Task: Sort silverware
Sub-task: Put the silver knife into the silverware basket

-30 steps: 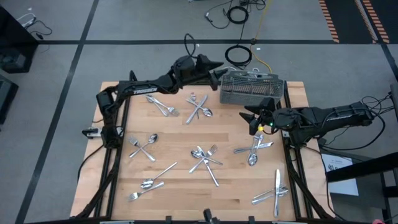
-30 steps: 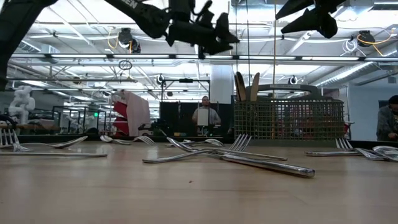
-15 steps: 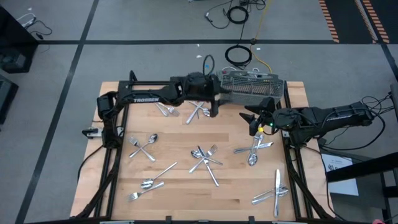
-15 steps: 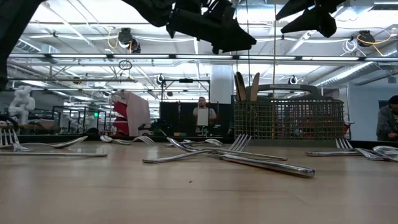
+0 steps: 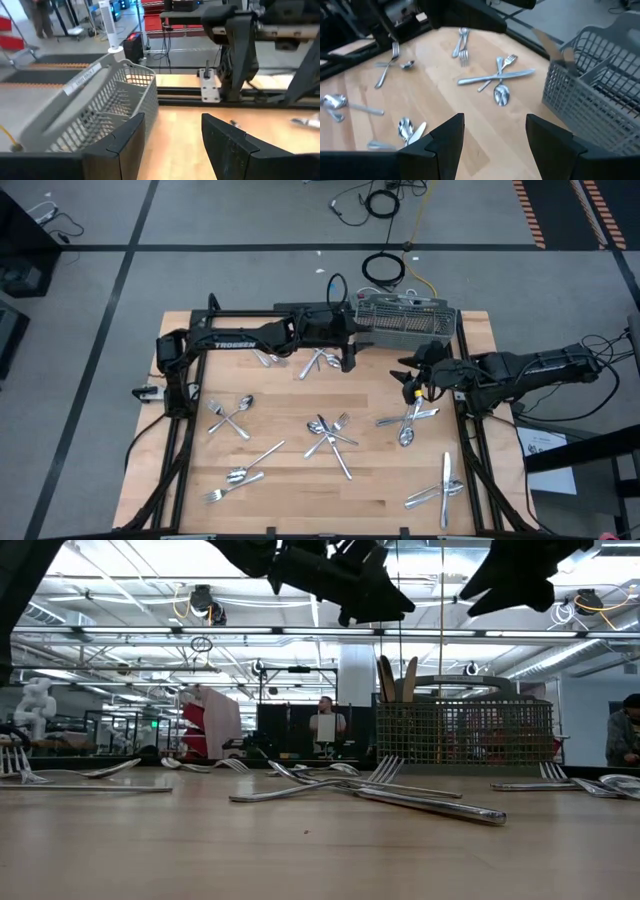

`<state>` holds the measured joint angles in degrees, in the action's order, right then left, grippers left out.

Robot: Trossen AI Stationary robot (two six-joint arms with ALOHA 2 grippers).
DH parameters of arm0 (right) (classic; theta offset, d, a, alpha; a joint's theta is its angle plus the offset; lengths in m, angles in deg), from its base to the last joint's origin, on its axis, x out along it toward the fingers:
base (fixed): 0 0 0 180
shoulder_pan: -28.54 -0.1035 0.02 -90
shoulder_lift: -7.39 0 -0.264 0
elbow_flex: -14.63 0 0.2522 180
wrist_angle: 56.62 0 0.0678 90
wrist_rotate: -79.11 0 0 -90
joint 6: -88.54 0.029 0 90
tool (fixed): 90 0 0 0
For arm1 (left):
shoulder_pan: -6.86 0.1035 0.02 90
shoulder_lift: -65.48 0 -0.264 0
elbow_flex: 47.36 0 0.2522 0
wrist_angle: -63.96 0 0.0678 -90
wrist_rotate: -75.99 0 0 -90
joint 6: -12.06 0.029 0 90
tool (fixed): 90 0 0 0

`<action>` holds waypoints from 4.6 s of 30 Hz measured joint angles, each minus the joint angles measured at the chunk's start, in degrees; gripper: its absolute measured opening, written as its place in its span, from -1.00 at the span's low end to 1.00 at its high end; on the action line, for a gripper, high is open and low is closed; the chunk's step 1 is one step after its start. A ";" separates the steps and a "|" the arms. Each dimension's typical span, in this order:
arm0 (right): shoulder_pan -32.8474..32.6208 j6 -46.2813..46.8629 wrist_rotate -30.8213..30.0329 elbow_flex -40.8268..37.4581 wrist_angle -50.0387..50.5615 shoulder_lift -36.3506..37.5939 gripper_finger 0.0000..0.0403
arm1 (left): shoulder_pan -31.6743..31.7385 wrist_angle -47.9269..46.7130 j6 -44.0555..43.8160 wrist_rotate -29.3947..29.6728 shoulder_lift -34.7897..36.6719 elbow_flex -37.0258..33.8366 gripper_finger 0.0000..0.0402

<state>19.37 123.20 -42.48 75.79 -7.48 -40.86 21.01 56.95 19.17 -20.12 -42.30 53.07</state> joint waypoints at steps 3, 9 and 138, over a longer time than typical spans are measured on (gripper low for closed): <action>0.00 -0.86 1.78 0.00 0.54 -0.08 0.01 | -0.92 -0.10 -3.28 0.55 0.00 0.00 0.00; 0.00 -2.63 6.53 0.00 0.07 -0.95 0.01 | -3.01 -0.98 -9.30 3.43 0.00 0.00 0.00; -33.68 24.60 -15.77 0.00 -37.36 -25.73 0.01 | -23.18 -26.83 26.33 -10.12 -13.03 -6.62 -0.05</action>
<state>-14.31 147.80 -58.25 75.79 -44.84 -66.59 -2.17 30.12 45.50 -30.24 -55.33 46.45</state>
